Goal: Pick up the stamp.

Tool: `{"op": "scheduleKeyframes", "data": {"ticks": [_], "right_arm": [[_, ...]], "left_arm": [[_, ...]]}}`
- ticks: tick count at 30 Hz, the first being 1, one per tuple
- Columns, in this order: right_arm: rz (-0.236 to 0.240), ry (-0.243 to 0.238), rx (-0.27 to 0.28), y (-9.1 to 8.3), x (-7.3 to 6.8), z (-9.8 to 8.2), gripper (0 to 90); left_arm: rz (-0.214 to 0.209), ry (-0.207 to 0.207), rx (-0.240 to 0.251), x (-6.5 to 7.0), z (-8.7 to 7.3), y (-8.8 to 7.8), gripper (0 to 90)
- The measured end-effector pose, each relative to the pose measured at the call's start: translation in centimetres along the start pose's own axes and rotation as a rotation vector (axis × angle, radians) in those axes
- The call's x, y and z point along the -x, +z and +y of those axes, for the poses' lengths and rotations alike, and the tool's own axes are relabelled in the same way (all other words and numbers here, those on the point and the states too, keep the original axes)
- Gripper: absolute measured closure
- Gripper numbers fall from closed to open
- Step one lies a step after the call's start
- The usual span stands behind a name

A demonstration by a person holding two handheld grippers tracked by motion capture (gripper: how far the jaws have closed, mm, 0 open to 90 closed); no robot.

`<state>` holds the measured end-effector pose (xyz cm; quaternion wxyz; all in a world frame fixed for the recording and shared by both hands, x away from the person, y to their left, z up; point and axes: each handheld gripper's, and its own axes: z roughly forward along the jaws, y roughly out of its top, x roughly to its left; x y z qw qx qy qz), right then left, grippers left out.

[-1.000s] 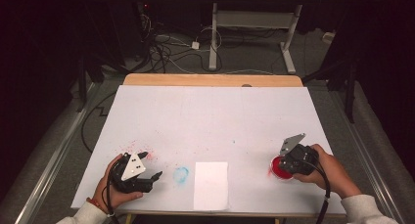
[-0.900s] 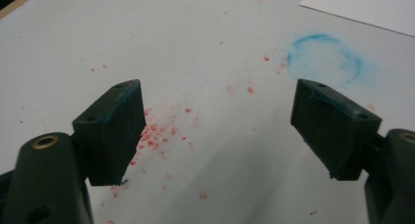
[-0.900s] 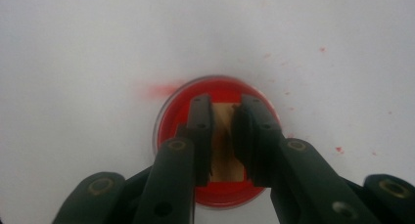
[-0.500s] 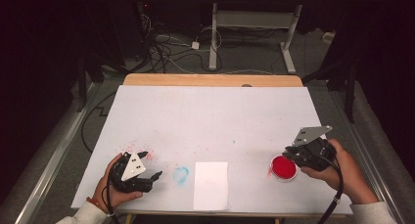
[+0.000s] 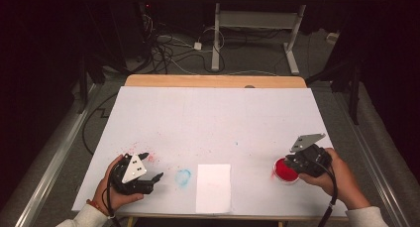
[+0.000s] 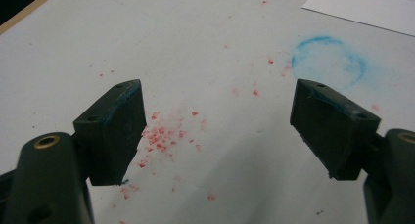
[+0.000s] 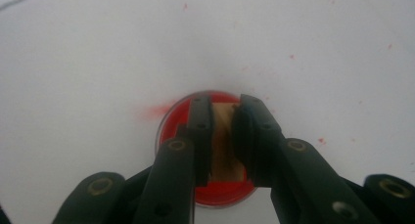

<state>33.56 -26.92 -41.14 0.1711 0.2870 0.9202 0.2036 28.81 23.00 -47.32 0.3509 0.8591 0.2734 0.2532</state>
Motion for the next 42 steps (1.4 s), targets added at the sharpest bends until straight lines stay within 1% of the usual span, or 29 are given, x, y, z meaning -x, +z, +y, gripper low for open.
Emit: {"op": "scheduleKeyframes", "data": {"ticks": [1,2,4,5,6,8,9,12,13,15,19,26,28,35,37,39,42], "right_arm": [[0.013,0.014,-0.016,0.7,0.1,-0.3,76.6],[0.022,0.019,-0.027,1.0,0.2,-0.5,76.6],[0.025,0.024,-0.037,1.3,0.1,-0.6,76.6],[0.036,0.033,-0.044,1.6,0.1,-0.8,76.6],[0.039,0.043,-0.038,2.0,0.1,-1.0,76.6],[0.042,0.049,-0.030,2.1,0.2,-1.0,76.6],[0.048,0.077,-0.021,2.3,0.2,-1.2,76.7],[0.041,0.089,-0.012,2.4,0.1,-1.4,76.7],[0.040,0.101,0.005,2.5,0.0,-1.8,76.7],[0.044,0.113,0.020,2.5,0.1,-2.0,76.7],[0.041,0.120,0.037,2.6,0.0,-2.3,76.7],[0.029,0.121,0.044,2.7,-0.2,-2.4,76.7],[0.032,0.125,0.051,2.7,-0.1,-2.5,76.7],[0.045,0.129,0.053,2.8,0.0,-2.5,76.7],[0.053,0.131,0.060,2.8,0.1,-2.6,76.7],[0.056,0.131,0.061,2.8,0.2,-2.6,76.7],[0.049,0.124,0.059,2.8,0.1,-2.6,76.7]], "left_arm": [[0.001,0.001,-0.001,0.0,0.0,0.0,20.3],[-0.001,0.001,0.000,0.0,0.0,0.0,20.3],[-0.005,0.004,-0.002,0.0,0.0,0.0,20.4],[-0.005,0.005,-0.004,0.0,0.0,0.1,20.4],[-0.007,0.005,-0.005,0.0,0.0,0.1,20.4],[-0.009,0.005,-0.006,0.0,0.0,0.1,20.4],[-0.009,0.006,-0.007,0.0,0.0,0.1,20.4],[-0.009,0.009,-0.008,0.0,0.0,0.1,20.4],[-0.009,0.008,-0.008,0.0,-0.1,0.1,20.4],[-0.009,0.008,-0.009,0.1,-0.1,0.1,20.6],[-0.009,0.011,-0.009,0.1,-0.1,0.0,20.6],[-0.006,0.010,-0.003,0.1,-0.1,-0.1,20.9],[-0.005,0.010,-0.003,0.0,-0.2,-0.1,20.9],[-0.016,0.001,-0.005,-0.3,-0.4,0.1,21.3],[-0.013,0.006,0.001,-0.4,-0.4,0.2,21.4],[-0.014,0.006,-0.003,-0.5,-0.4,0.3,21.3],[-0.016,0.007,-0.007,-0.5,-0.4,0.3,21.5]]}}
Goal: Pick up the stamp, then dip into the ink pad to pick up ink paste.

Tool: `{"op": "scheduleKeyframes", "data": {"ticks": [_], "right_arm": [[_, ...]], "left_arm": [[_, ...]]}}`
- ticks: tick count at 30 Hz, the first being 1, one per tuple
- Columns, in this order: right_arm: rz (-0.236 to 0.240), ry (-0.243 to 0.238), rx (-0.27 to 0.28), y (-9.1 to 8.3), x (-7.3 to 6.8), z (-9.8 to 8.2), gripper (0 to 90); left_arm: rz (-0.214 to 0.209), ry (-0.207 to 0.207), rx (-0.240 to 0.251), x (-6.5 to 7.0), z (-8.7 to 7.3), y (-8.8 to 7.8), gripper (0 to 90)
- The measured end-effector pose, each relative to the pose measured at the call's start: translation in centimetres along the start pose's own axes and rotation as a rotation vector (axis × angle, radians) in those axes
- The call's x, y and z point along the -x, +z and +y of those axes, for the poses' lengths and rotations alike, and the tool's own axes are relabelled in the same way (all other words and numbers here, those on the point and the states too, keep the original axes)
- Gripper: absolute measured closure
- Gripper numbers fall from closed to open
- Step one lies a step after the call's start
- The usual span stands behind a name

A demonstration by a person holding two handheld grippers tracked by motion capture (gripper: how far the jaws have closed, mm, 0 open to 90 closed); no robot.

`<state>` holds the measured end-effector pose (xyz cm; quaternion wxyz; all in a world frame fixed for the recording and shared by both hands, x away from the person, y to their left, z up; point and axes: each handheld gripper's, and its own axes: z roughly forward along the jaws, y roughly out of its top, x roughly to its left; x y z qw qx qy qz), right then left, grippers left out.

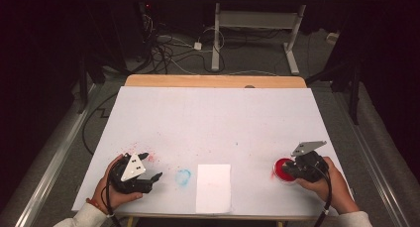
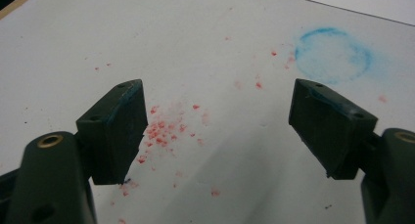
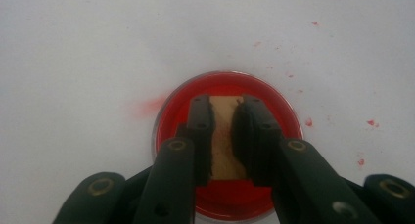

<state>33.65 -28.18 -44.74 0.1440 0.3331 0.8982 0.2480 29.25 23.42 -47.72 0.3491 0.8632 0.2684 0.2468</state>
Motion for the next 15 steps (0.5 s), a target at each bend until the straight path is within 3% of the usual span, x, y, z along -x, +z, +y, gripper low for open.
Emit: {"op": "scheduleKeyframes", "data": {"ticks": [15], "right_arm": [[-0.014,-0.019,0.006,-0.17,-0.21,0.04,76.6]], "left_arm": [[0.002,0.006,-0.001,0.02,0.05,-0.05,22.0]]}}
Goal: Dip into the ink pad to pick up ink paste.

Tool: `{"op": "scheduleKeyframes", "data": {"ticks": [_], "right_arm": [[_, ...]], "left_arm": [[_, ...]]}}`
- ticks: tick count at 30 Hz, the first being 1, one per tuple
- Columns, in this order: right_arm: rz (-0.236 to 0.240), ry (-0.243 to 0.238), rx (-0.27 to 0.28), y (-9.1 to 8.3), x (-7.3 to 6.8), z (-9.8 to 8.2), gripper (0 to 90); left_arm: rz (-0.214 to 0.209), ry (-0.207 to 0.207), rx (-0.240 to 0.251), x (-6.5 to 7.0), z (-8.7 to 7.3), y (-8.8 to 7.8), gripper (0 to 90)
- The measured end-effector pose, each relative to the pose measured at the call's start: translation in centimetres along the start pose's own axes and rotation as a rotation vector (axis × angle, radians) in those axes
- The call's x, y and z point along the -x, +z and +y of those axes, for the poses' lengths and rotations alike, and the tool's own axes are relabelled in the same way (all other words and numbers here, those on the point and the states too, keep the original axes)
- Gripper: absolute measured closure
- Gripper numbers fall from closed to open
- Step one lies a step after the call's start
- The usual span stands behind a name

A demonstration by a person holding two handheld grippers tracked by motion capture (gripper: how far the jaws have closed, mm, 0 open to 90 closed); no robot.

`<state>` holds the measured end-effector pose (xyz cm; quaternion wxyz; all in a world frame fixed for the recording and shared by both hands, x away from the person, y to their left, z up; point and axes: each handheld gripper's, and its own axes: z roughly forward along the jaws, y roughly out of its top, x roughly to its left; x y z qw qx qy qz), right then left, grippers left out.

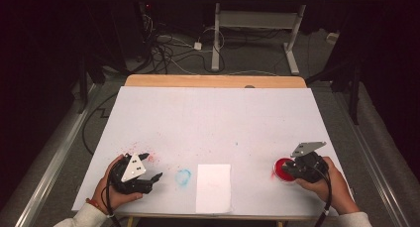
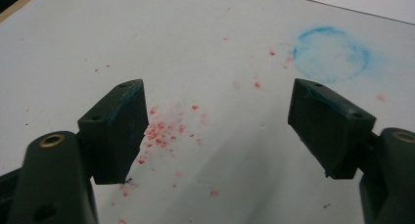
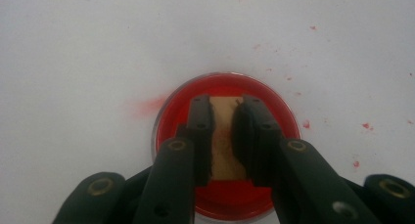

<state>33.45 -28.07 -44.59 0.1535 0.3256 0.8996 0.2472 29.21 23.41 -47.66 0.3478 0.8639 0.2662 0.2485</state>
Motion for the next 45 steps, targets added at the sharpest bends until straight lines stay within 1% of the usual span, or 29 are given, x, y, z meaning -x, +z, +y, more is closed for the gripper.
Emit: {"op": "scheduleKeyframes", "data": {"ticks": [2,3,5,7,8,13,15,17,19,20,22,23,26,31,33,38,42,44,45], "right_arm": [[-0.002,-0.006,0.000,-0.1,0.0,0.0,76.7],[-0.005,-0.017,0.005,-0.4,-0.2,0.1,76.6],[-0.003,-0.015,0.012,-0.5,-0.4,0.2,76.6],[-0.011,-0.030,0.020,-1.0,-0.6,0.4,76.6],[-0.012,-0.026,0.026,-1.2,-0.7,0.5,76.6],[-0.009,-0.016,0.057,-2.3,-0.6,0.8,76.6],[-0.005,-0.023,0.065,-2.9,-0.6,1.0,76.6],[-0.017,-0.035,0.079,-3.7,-0.6,1.6,76.6],[-0.024,-0.035,0.085,-4.1,-0.6,1.8,76.6],[-0.035,-0.033,0.105,-4.7,-0.5,2.2,76.6],[-0.044,-0.036,0.113,-5.0,-0.5,2.3,76.6],[-0.057,-0.033,0.132,-5.5,-0.5,2.6,76.6],[-0.064,-0.029,0.141,-5.8,-0.5,2.7,76.6],[-0.069,-0.013,0.174,-6.6,-0.3,3.0,76.5],[-0.075,-0.018,0.176,-6.7,-0.4,3.1,76.5],[-0.066,-0.027,0.151,-5.9,-0.6,3.0,76.5],[-0.071,-0.016,0.119,-4.8,-0.3,2.5,76.5],[-0.069,-0.012,0.085,-3.7,-0.1,2.1,76.5],[-0.075,-0.010,0.070,-3.2,0.0,1.9,76.5]], "left_arm": [[0.003,0.000,-0.001,0.0,0.0,0.0,22.0],[0.003,0.000,0.000,0.0,0.0,-0.1,22.0],[0.006,0.005,-0.002,0.1,0.0,-0.1,22.0],[0.007,0.007,-0.003,0.1,0.0,-0.1,22.0],[0.003,0.003,-0.007,0.1,0.1,-0.1,22.0],[0.003,0.010,-0.009,0.2,0.2,0.0,22.0],[0.002,0.012,-0.013,0.3,0.2,-0.1,22.0],[0.004,0.012,-0.007,0.3,0.2,-0.2,22.0],[0.006,0.006,-0.004,0.2,0.2,-0.3,22.0],[0.005,0.005,-0.003,0.2,0.2,-0.3,22.0],[0.007,0.009,-0.006,0.3,0.2,-0.4,22.0],[0.006,0.009,-0.005,0.3,0.3,-0.3,22.0],[0.007,0.010,-0.008,0.3,0.3,-0.3,22.0],[0.005,0.002,-0.004,0.2,0.2,-0.4,22.0],[0.005,0.001,-0.003,0.2,0.2,-0.4,22.0],[0.004,0.005,-0.004,0.3,0.2,-0.4,22.0],[0.002,0.007,-0.009,0.3,0.2,-0.3,22.0],[-0.001,0.009,-0.015,0.4,0.2,-0.3,22.0],[-0.002,0.013,-0.018,0.4,0.2,-0.2,22.0]]}}
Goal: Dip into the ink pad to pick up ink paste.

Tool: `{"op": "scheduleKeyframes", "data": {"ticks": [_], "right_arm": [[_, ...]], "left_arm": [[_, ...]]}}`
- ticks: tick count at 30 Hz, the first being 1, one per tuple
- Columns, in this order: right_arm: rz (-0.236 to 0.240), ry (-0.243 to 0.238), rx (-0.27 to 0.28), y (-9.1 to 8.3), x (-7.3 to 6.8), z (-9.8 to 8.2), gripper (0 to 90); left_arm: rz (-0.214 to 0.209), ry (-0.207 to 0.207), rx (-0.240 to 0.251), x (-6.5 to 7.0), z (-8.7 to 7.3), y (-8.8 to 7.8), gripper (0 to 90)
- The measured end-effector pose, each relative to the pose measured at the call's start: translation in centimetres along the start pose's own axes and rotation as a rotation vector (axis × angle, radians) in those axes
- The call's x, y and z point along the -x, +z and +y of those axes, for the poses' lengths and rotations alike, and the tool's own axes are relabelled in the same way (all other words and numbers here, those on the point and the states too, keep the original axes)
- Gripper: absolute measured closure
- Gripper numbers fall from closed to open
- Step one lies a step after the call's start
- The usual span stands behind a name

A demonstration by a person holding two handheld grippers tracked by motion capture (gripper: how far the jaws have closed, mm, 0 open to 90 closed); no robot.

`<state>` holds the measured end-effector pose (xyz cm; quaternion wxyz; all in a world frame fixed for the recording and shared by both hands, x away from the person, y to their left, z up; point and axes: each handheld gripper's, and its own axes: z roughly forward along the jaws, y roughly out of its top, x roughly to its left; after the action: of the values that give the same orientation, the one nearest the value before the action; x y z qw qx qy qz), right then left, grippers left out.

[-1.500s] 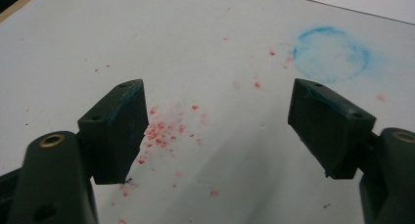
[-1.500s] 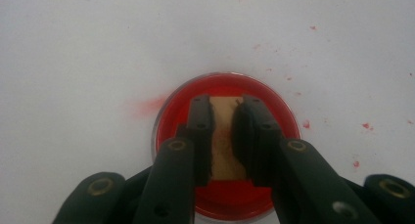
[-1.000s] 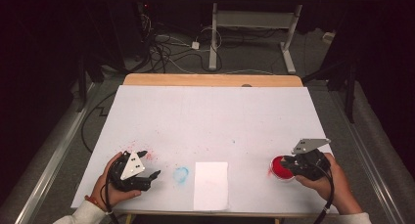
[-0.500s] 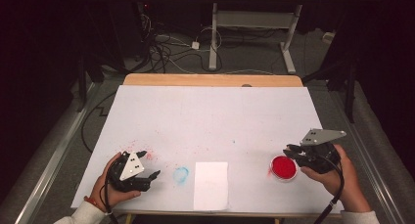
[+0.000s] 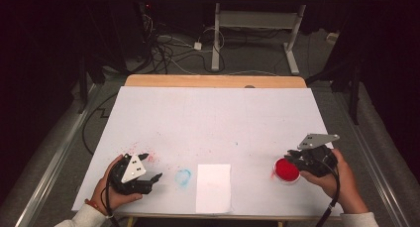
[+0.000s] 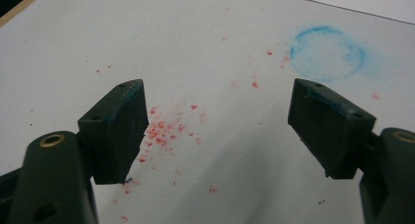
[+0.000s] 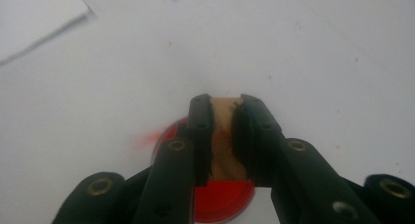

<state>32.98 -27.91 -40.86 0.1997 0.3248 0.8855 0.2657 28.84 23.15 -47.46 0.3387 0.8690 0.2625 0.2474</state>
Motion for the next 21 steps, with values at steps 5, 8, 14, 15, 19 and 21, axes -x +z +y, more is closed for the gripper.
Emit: {"op": "scheduleKeyframes", "data": {"ticks": [5,8,14,15,19,21], "right_arm": [[0.020,0.029,-0.043,2.0,0.4,-1.3,76.5],[0.013,0.025,-0.071,2.7,0.5,-1.7,76.5],[0.019,0.039,-0.076,3.1,0.7,-2.1,76.5],[0.021,0.040,-0.074,3.1,0.7,-2.1,76.6],[0.032,0.059,-0.070,3.2,0.8,-2.3,76.7],[0.036,0.063,-0.068,3.2,0.9,-2.3,76.7]], "left_arm": [[0.000,0.004,-0.003,0.0,0.0,0.0,22.0],[0.002,0.003,-0.006,0.0,-0.1,0.0,22.0],[0.002,0.008,-0.009,0.0,-0.1,0.0,22.0],[0.002,0.008,-0.010,0.0,-0.1,0.0,22.0],[0.003,0.011,-0.010,0.0,-0.1,0.0,22.0],[0.010,0.012,-0.009,0.0,-0.1,0.0,22.0]]}}
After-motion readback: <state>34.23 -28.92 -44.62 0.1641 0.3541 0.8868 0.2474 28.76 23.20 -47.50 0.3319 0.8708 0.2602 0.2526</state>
